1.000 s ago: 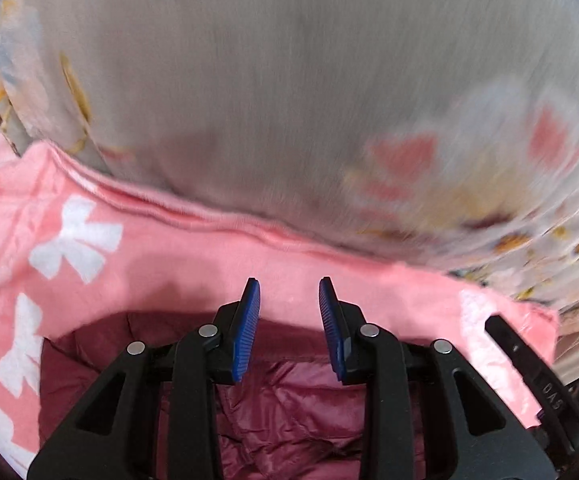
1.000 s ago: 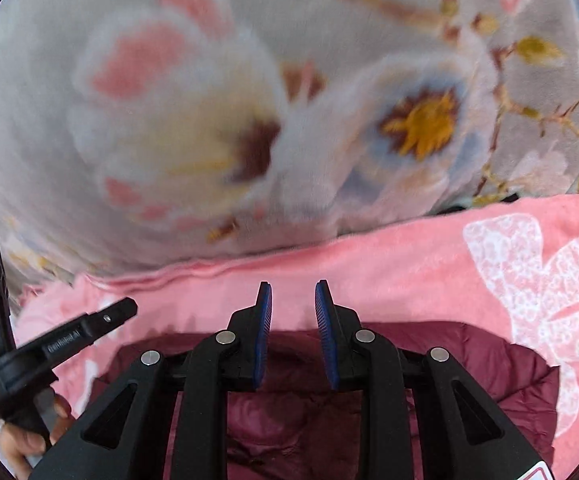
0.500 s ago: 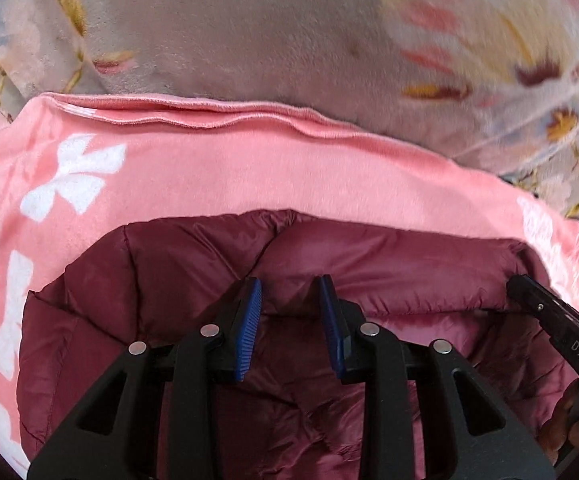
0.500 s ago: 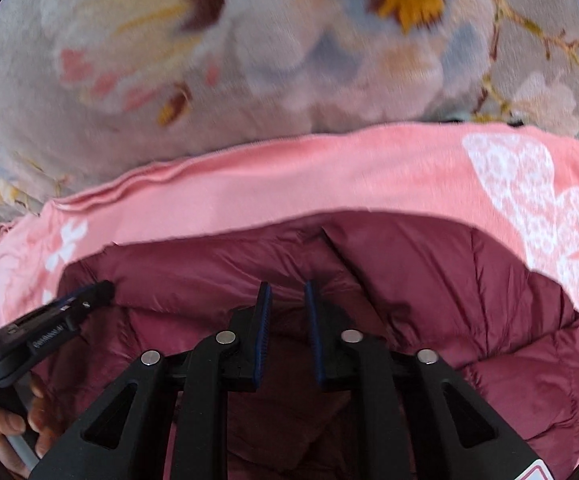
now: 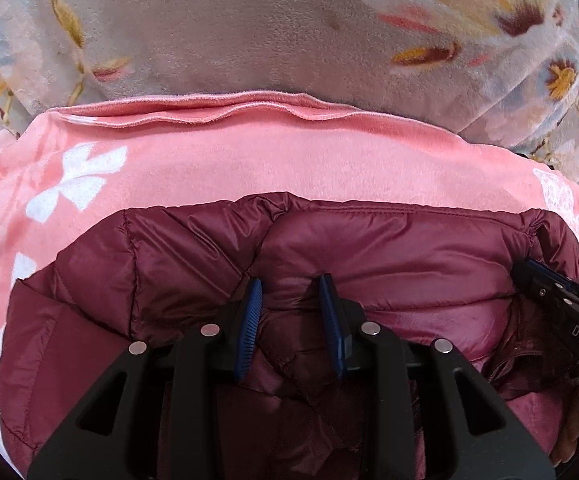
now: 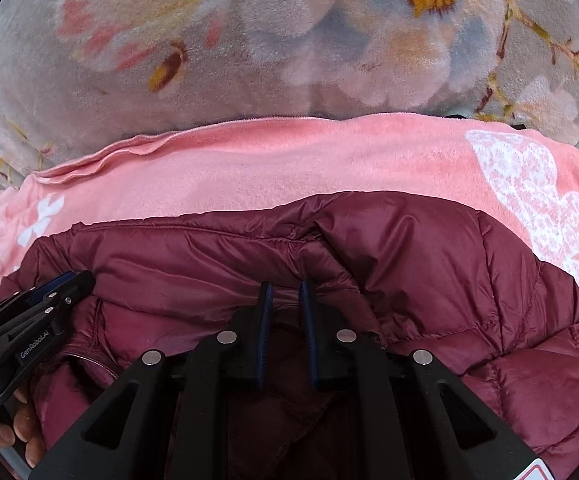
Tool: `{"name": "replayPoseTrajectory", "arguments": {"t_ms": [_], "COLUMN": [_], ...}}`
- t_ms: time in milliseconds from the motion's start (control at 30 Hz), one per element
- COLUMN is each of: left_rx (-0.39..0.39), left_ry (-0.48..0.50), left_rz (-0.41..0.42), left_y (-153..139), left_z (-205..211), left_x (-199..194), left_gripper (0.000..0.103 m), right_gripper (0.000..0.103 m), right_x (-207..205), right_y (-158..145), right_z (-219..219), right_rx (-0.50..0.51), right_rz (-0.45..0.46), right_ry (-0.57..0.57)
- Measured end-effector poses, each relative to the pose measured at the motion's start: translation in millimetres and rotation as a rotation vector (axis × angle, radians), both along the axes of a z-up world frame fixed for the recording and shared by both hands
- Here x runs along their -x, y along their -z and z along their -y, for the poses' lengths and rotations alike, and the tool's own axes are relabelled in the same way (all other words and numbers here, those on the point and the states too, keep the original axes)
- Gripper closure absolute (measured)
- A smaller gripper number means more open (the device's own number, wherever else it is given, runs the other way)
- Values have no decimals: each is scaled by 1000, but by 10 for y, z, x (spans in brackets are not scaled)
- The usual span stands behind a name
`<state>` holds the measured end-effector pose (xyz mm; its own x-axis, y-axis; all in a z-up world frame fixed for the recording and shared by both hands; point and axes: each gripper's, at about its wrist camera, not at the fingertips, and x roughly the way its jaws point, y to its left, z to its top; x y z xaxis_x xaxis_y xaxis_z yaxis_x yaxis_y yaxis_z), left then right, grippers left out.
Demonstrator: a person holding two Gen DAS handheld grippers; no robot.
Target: Fold large clothes
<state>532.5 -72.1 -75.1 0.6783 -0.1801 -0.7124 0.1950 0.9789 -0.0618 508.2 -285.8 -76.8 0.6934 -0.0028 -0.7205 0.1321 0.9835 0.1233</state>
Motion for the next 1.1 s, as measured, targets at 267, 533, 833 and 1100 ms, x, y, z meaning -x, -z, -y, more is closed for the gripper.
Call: {"name": "replayPoseTrajectory", "arguments": {"t_ms": [267,533,833,1100], "left_rx": [16,14,7,-17], "left_ry": [-3,-7,-7,-8], "left_rz": [29,36,38,44], "left_y": [51,55,67,22], "left_z": [32,11,31,50], "left_x": [-2,27,4,21], "left_gripper": [74,74,74,72], "right_gripper": [92,92,92,88], "right_x": [-7,-13,-11,149], "right_y": [44,51,51,-158], "right_z": [42,34,40,64], "right_rx": [-27,-34,-38,-48], "right_rz": [12,14,15,34], "right_ry": [0,2,4,15]}}
